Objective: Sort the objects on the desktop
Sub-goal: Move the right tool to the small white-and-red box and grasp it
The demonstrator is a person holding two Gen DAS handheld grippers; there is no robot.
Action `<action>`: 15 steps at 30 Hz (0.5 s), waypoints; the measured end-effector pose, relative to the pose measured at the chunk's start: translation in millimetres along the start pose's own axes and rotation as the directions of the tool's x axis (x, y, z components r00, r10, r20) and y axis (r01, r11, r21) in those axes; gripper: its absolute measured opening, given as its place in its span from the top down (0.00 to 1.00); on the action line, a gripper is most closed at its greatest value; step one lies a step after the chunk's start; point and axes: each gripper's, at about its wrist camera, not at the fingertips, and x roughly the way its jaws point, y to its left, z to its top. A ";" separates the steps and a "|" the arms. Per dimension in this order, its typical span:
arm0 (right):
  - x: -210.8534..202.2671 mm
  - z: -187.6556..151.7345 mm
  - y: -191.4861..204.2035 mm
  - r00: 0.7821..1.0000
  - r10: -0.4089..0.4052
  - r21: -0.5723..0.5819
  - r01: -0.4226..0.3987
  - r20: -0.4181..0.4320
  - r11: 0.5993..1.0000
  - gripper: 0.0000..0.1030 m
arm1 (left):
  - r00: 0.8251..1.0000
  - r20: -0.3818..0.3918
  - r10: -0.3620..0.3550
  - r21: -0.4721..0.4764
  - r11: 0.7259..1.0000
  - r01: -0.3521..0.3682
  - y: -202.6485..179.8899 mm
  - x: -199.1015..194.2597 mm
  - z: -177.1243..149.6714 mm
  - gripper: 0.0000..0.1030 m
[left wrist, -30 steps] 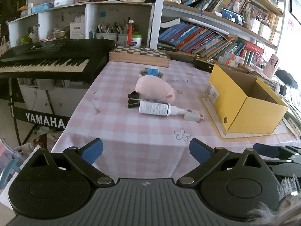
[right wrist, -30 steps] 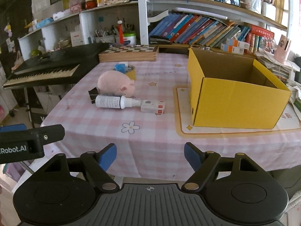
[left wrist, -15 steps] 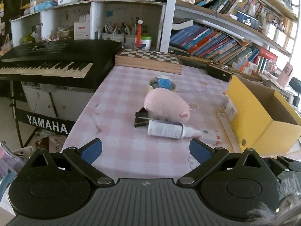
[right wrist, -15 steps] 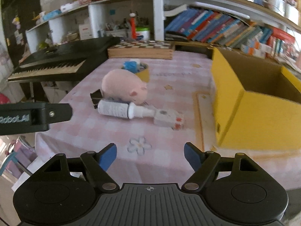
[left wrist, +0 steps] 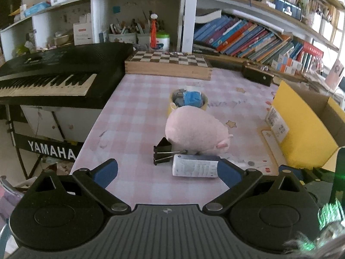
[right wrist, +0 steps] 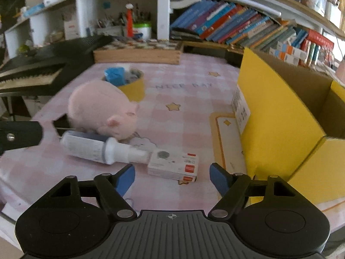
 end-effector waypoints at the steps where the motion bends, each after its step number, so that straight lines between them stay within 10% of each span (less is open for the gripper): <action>1: 3.7 0.1 -1.4 1.000 0.001 0.009 -0.001 -0.009 1.000 0.29 | 1.000 -0.007 0.001 0.007 1.000 -0.001 -0.5 3.6 0.9 0.03; 15: 11.8 2.4 -15.9 0.998 0.055 0.019 -0.055 -0.019 0.998 0.46 | 0.988 -0.053 -0.149 0.252 0.955 0.157 -25.5 38.7 5.3 0.19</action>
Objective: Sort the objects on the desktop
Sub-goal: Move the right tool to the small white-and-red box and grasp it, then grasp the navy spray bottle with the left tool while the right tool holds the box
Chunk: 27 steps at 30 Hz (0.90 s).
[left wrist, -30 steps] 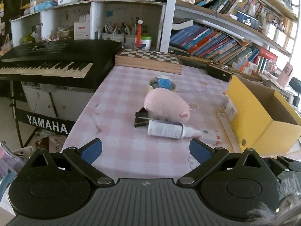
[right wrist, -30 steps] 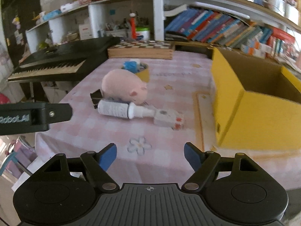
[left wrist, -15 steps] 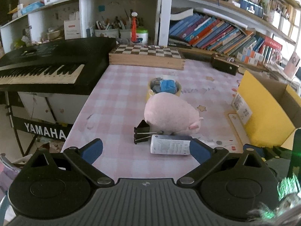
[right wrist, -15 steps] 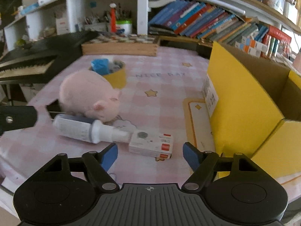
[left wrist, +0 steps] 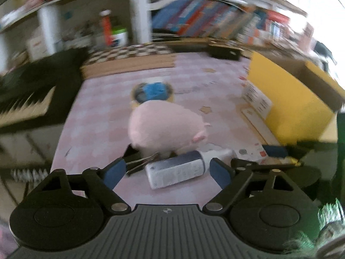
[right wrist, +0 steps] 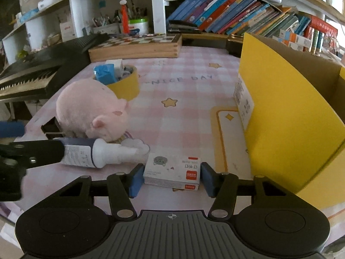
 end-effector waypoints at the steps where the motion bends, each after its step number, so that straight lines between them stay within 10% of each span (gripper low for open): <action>1: -2.4 -0.9 -0.8 1.000 0.005 -0.010 -0.005 -0.003 1.000 0.46 | 1.000 -0.002 -0.015 0.038 0.999 0.015 -1.8 3.0 0.3 0.23; 13: -22.5 -13.1 -4.0 0.998 0.067 -0.063 -0.068 -0.019 0.996 0.46 | 0.987 -0.110 -0.115 0.326 0.934 0.145 -16.8 43.1 3.5 0.42; 27: -29.0 -17.2 -5.5 0.996 0.085 -0.047 -0.086 -0.015 0.995 0.46 | 0.962 -0.211 -0.176 0.132 0.970 0.206 -15.4 32.5 -8.3 0.66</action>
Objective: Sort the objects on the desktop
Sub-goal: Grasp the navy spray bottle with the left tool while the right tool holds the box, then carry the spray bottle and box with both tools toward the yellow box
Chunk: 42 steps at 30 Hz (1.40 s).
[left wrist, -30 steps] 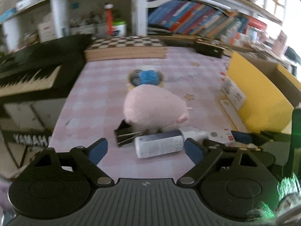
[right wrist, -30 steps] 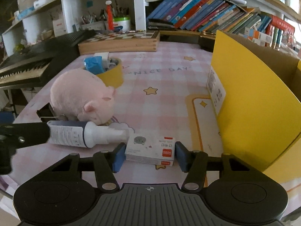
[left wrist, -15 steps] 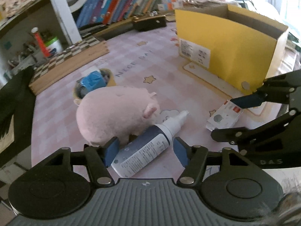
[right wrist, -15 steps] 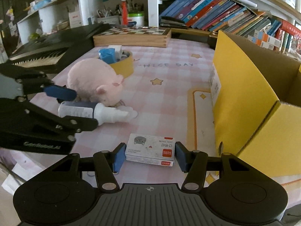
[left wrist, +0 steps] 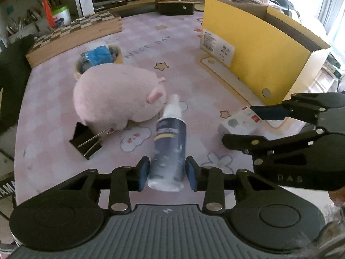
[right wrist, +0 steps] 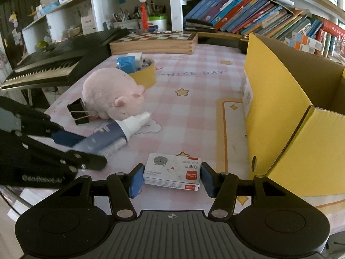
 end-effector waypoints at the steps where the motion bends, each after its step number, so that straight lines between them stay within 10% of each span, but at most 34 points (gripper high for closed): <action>1: -0.2 -0.1 -0.2 1.000 -0.002 0.001 0.002 0.000 1.000 0.46 | 1.000 0.007 0.001 -0.003 1.000 -0.001 -1.7 2.0 1.3 0.66; 11: -1.0 -0.1 -5.5 1.000 -0.007 0.021 0.007 -0.003 1.000 0.46 | 0.999 0.036 0.009 -0.037 0.999 -0.008 -8.0 8.6 5.2 0.70; 21: -30.4 10.0 -10.7 0.998 -0.002 0.035 0.000 0.066 0.999 0.46 | 0.977 0.197 -0.087 -0.280 0.949 0.141 1.9 -48.6 -1.4 0.71; 42: -115.7 5.3 15.7 0.990 0.082 0.010 -0.084 0.110 0.996 0.46 | 0.943 0.327 0.070 -0.508 0.854 0.113 -21.7 -172.6 -69.9 0.70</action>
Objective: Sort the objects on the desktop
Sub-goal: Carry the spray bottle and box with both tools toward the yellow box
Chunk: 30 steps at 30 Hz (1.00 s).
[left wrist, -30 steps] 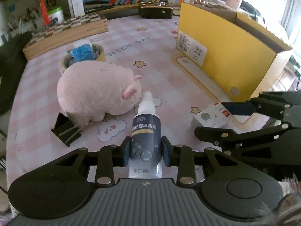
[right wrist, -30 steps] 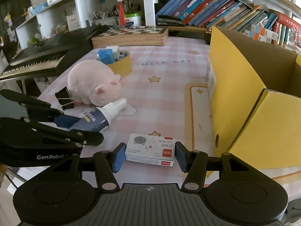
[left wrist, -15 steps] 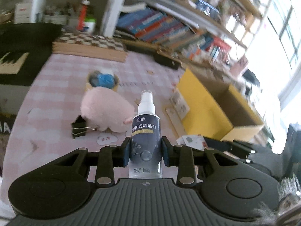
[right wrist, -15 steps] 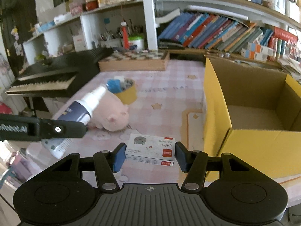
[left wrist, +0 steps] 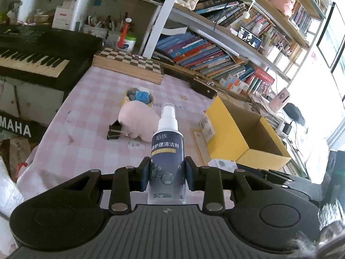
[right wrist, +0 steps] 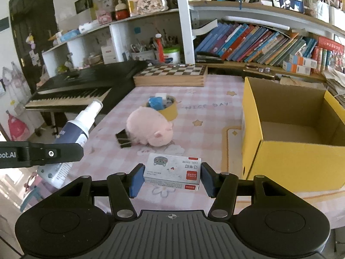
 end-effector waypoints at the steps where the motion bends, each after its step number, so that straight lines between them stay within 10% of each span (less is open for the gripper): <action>1: -3.5 -2.4 1.9 1.000 -0.001 -0.001 0.001 -0.001 1.000 0.46 | 1.000 -0.004 -0.001 -0.002 1.000 0.001 -0.6 -3.4 -3.1 0.70; 30: -79.4 -77.3 5.6 0.989 -0.133 0.133 0.139 -0.057 0.981 0.46 | 0.980 -0.119 -0.157 0.047 0.985 0.164 -29.9 -41.8 -75.2 0.70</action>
